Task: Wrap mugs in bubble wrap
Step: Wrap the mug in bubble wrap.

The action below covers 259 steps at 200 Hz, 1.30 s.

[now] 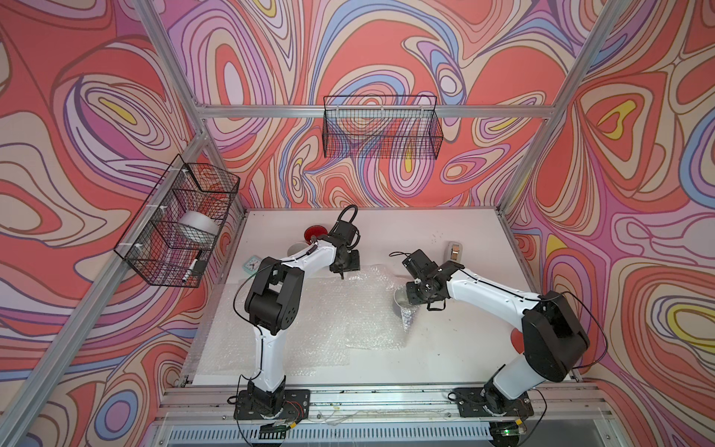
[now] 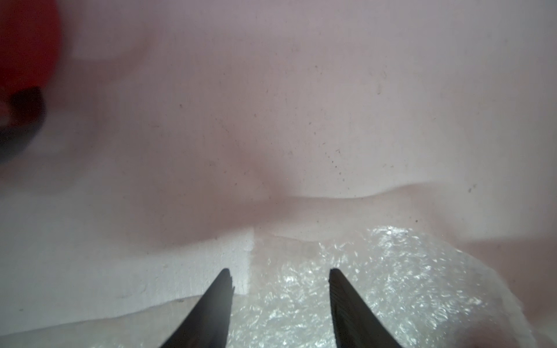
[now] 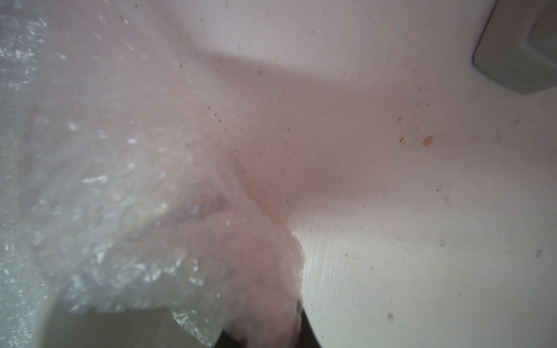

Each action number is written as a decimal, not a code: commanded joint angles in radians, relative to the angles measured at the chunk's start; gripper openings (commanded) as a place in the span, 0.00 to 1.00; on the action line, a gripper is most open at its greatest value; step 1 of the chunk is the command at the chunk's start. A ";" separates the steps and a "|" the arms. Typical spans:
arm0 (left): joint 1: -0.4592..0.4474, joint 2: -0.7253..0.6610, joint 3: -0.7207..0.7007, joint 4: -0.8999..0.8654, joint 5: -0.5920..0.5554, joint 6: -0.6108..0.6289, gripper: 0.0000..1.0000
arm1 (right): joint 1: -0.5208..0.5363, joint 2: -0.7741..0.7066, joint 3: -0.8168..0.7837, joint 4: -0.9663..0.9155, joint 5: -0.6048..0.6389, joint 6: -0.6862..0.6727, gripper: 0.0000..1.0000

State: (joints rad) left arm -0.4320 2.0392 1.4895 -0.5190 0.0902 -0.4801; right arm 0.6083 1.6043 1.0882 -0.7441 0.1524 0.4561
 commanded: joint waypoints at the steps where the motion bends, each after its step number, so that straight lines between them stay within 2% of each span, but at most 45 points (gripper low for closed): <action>1: 0.006 0.040 0.038 -0.067 0.010 0.032 0.53 | -0.005 0.017 0.009 -0.016 -0.009 -0.009 0.07; 38: 0.007 0.085 0.053 -0.070 0.017 0.035 0.51 | -0.005 0.025 0.010 -0.010 -0.020 -0.010 0.07; 81: 0.008 0.119 0.048 -0.050 0.049 0.019 0.41 | -0.004 0.024 0.000 -0.005 -0.021 -0.007 0.07; 107: 0.008 0.105 0.038 -0.028 0.074 0.010 0.25 | -0.005 0.028 0.004 -0.006 -0.034 -0.005 0.07; 136: 0.007 0.038 0.017 0.009 0.127 -0.015 0.00 | -0.005 0.031 0.023 -0.005 -0.040 -0.011 0.07; 166: 0.008 -0.084 -0.071 0.128 0.234 -0.078 0.00 | -0.005 0.038 0.031 0.009 -0.060 -0.010 0.07; 215: 0.006 -0.235 -0.279 0.451 0.457 -0.273 0.00 | -0.004 0.047 0.055 0.013 -0.081 -0.010 0.07; 259: -0.015 -0.285 -0.352 0.562 0.514 -0.342 0.00 | -0.003 0.061 0.070 0.016 -0.098 0.002 0.07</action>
State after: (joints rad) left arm -0.4328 1.7870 1.1709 -0.0696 0.5339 -0.7494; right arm 0.6033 1.6428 1.1320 -0.7456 0.0959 0.4507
